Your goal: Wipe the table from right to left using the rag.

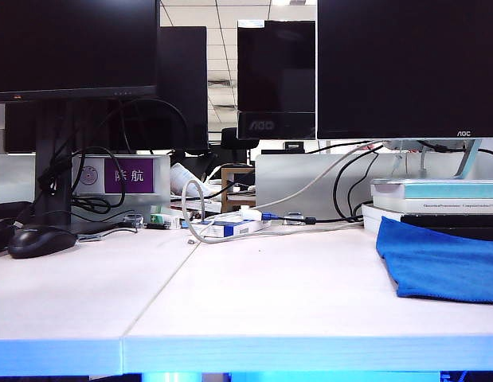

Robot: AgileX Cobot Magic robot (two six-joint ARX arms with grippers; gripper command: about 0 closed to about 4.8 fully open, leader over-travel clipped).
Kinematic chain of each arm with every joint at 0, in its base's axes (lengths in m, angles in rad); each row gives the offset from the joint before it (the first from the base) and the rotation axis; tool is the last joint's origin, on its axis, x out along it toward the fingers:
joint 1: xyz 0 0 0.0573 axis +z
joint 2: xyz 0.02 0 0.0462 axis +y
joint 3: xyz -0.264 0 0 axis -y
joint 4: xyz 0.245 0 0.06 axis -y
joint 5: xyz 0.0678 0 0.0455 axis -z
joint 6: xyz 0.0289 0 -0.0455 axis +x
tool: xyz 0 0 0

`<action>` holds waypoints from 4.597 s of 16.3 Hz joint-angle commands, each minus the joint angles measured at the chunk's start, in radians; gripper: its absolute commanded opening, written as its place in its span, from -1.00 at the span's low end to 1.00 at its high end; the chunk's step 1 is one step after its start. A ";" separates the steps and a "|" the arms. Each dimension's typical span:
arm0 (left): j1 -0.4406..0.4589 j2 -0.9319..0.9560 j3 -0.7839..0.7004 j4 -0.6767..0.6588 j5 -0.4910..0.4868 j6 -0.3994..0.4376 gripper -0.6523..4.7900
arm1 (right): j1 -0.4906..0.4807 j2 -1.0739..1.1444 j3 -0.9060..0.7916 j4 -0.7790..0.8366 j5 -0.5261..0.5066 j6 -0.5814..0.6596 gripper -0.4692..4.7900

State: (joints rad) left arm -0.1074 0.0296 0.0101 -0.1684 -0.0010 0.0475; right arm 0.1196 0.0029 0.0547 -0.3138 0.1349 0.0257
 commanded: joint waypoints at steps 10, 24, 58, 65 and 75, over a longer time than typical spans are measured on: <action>0.000 0.001 0.087 0.005 -0.076 -0.087 -0.78 | 0.000 -0.001 0.023 0.092 0.013 0.121 -0.84; 0.000 0.727 1.144 -0.195 -0.093 -0.106 -0.78 | 0.001 0.486 0.747 0.006 0.136 0.194 -0.84; -0.224 1.104 1.722 -0.761 0.406 0.057 -0.78 | -0.162 1.800 1.223 -0.512 -0.134 -0.311 0.35; -0.224 1.105 1.722 -0.759 0.406 0.057 -0.78 | -0.161 1.834 1.205 -0.482 -0.058 -0.270 -0.84; -0.224 1.105 1.722 -0.757 0.409 0.057 -0.78 | -0.161 1.338 1.205 -0.631 -0.058 -0.230 -0.84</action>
State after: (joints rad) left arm -0.3309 1.1378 1.7287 -0.9394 0.4015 0.1013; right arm -0.0406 1.3750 1.2552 -0.9394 0.0746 -0.2089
